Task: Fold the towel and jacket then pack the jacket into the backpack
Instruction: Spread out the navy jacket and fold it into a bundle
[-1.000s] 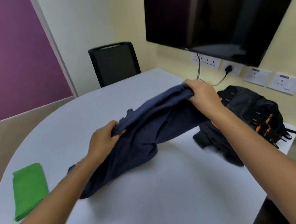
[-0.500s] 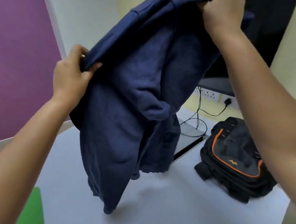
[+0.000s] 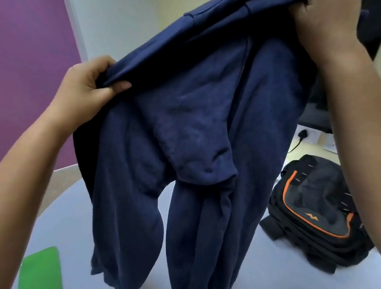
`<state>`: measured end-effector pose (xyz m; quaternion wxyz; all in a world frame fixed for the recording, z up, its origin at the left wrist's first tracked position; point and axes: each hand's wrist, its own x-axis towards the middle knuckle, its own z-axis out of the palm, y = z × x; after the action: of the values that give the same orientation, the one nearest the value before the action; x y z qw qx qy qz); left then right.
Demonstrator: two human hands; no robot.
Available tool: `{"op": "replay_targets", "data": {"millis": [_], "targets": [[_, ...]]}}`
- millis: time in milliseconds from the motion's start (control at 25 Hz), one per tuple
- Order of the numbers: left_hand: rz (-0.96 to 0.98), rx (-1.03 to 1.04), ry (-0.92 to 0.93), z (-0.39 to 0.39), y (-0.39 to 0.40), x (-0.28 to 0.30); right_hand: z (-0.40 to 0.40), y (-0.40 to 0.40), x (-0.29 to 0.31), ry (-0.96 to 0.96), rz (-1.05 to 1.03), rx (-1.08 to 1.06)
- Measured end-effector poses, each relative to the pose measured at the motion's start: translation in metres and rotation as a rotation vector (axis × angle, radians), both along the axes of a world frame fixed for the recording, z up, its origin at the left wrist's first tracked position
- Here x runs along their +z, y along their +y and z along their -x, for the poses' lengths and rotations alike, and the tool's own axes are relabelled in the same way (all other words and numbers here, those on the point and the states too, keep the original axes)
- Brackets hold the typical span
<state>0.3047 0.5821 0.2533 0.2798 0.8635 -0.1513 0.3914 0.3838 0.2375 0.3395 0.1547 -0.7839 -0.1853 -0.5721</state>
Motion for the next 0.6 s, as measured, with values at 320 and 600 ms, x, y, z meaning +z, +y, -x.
{"op": "replay_targets", "data": {"millis": [320, 600], "targets": [[-0.387, 0.532, 0.176, -0.061, 0.033, -0.054, -0.097, 0.057, -0.072, 0.233, 0.267, 0.111], [-0.564, 0.734, -0.207, -0.087, 0.066, 0.007, -0.126, 0.092, -0.034, 0.019, 0.116, 0.075]]}}
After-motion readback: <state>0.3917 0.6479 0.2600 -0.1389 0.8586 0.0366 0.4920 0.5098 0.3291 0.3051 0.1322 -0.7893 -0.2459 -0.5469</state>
